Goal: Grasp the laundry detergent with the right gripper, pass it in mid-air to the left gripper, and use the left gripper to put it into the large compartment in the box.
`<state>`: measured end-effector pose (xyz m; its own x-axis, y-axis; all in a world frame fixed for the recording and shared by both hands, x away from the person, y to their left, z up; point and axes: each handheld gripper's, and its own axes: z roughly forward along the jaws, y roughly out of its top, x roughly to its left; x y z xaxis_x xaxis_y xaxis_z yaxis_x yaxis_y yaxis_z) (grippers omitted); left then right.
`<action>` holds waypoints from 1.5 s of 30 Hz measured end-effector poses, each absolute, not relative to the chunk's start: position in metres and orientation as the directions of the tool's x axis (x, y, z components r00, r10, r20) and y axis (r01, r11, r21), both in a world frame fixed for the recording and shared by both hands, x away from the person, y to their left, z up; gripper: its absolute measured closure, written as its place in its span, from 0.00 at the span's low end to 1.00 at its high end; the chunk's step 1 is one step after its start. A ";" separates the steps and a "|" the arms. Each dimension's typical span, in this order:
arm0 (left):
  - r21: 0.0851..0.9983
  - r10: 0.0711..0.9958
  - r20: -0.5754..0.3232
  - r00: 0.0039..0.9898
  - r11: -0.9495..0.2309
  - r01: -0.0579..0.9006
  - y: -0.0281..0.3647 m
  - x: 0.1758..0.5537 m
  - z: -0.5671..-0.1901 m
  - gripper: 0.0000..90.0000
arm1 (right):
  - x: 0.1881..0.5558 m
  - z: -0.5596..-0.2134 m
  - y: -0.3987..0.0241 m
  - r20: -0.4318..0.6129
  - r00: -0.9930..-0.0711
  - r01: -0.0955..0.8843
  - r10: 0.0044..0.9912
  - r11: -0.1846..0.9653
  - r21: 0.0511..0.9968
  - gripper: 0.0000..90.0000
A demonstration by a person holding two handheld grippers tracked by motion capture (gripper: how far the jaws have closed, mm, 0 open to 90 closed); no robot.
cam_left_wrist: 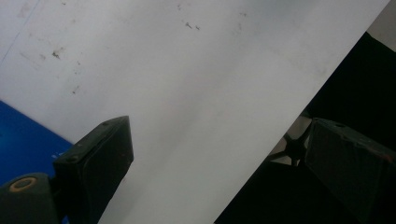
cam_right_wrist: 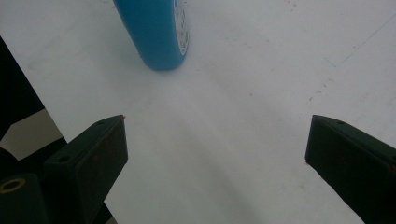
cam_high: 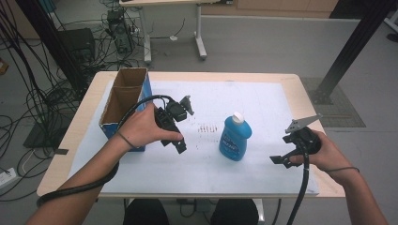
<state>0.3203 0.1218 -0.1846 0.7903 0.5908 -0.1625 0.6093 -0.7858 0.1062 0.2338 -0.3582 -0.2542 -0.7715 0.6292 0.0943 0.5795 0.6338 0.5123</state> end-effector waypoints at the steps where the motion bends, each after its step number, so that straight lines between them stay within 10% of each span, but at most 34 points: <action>1: 0.107 0.591 -0.163 0.790 -0.786 0.609 0.122 0.320 -0.185 0.09 | 0.233 -0.255 -0.358 0.094 -0.771 0.580 0.630 0.632 0.514 0.06; 45: 0.116 0.601 -0.176 0.779 -0.773 0.623 0.127 0.318 -0.186 0.09 | 0.198 -0.294 -0.365 0.159 -0.768 0.562 0.621 0.533 0.633 0.04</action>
<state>0.3178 0.1272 -0.1856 0.7793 0.6014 -0.1761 0.6231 -0.7735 0.1158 0.1978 -0.3646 -0.2941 -0.7677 0.6207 0.1592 0.5621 0.5329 0.6326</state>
